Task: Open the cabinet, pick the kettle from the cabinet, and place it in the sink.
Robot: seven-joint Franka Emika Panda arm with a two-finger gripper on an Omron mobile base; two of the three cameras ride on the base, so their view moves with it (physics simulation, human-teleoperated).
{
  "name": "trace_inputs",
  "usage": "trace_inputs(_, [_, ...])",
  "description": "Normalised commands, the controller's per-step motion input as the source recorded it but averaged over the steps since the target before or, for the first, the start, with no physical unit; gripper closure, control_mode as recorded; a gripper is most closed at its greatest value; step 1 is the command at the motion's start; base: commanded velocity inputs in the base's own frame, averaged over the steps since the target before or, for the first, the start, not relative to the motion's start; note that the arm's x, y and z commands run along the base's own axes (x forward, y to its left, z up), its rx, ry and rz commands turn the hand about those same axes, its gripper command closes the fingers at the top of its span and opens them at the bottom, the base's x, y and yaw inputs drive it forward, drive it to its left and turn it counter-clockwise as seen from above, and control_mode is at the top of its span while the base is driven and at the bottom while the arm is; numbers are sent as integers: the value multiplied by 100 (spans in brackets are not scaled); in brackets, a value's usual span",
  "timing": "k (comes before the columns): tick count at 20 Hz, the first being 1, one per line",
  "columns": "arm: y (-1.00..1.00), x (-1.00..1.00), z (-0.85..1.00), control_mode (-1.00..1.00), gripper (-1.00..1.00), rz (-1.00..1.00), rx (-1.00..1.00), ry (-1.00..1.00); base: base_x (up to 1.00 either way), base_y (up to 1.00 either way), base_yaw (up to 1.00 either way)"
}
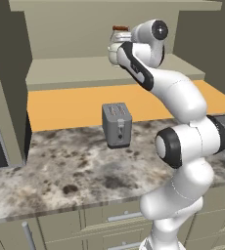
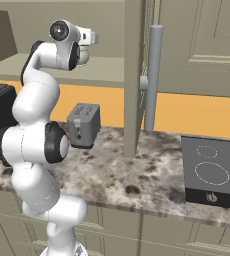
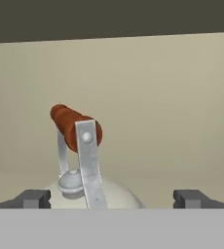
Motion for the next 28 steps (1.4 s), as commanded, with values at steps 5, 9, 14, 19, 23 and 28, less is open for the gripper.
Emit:
trace_inputs(5, [3, 15, 0, -100, -100, 0, 0, 0, 0, 0, 0])
trace_inputs(9, [2, -2, -2, -100, -100, 0, 0, 0, 0, 0, 0])
trace_inputs(14, [9, -6, -10, -100, 100, 0, 0, 0, 0, 0, 0])
trace_inputs(19, [13, -4, -10, -100, 100, 0, 0, 0, 0, 0, 0])
trace_inputs(23, [11, 0, -8, -100, 100, 0, 0, 0, 0, 0, 0])
trace_inputs(28, [8, -8, -1, -100, 100, 0, 0, 0, 0, 0, 0])
